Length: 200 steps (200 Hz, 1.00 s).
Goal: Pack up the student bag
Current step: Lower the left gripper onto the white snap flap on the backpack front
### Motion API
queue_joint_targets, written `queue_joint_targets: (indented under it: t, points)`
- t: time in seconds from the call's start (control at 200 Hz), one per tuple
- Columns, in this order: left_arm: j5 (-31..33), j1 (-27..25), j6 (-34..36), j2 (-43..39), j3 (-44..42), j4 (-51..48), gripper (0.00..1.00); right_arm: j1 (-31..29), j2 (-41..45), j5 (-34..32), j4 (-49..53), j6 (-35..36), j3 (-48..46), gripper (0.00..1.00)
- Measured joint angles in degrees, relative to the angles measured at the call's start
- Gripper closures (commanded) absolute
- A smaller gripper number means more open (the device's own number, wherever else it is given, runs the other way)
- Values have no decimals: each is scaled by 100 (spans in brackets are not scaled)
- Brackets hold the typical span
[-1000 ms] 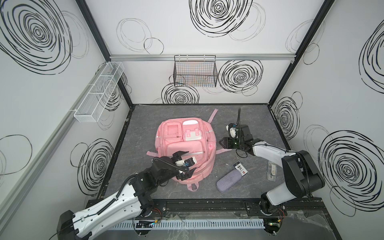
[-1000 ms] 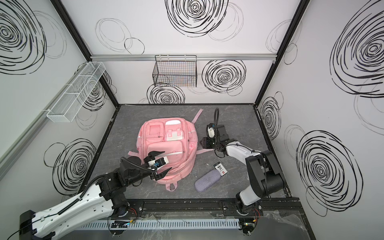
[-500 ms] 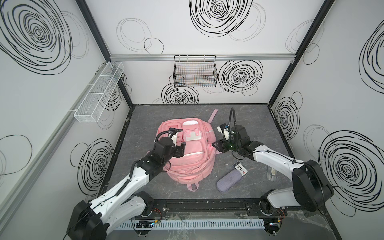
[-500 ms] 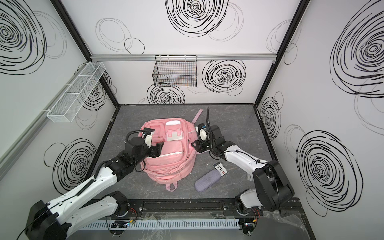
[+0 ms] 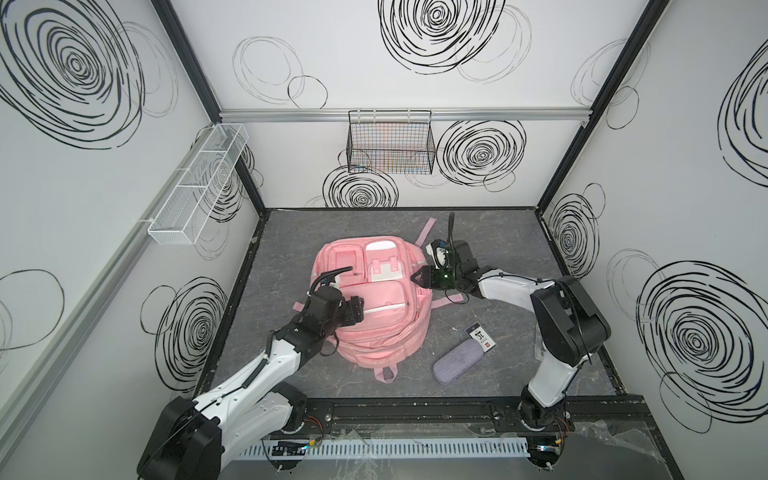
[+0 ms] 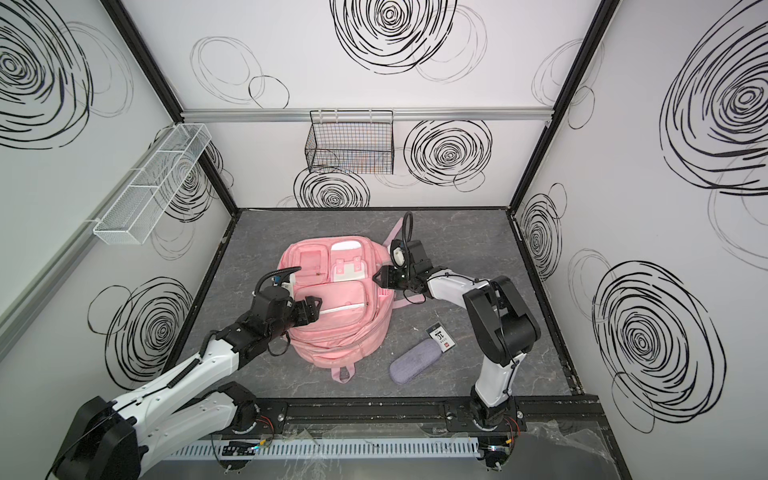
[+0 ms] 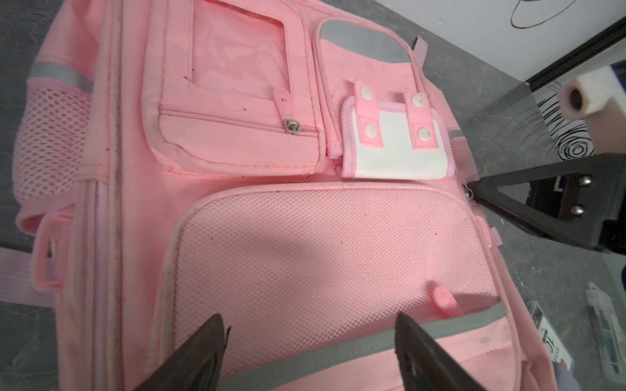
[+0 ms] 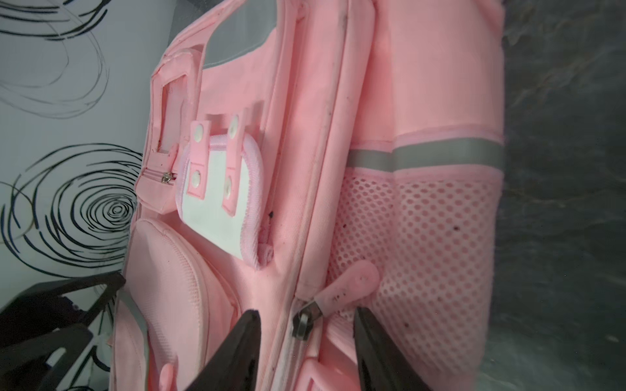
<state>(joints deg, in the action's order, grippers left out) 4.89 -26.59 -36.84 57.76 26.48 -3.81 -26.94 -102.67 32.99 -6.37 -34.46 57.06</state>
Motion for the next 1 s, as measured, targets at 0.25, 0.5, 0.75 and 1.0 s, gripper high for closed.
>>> queue_joint_targets:
  t: [0.25, 0.5, 0.75, 1.0]
  points:
    - [431, -393, -588, 562, -400, 765, 16, 28, -247, 131, -953, -1200, -293, 45]
    - [702, -592, -870, 907, -601, 1408, 15, 236, -557, 387, -2229, -2264, -472, 57]
    - [719, -605, -866, 944, -597, 1456, 15, 417, -1064, 815, -3101, -2951, -433, 71]
    - [713, -599, -863, 938, -511, 1325, 15, 442, -1032, 901, -3252, -2986, -487, 89]
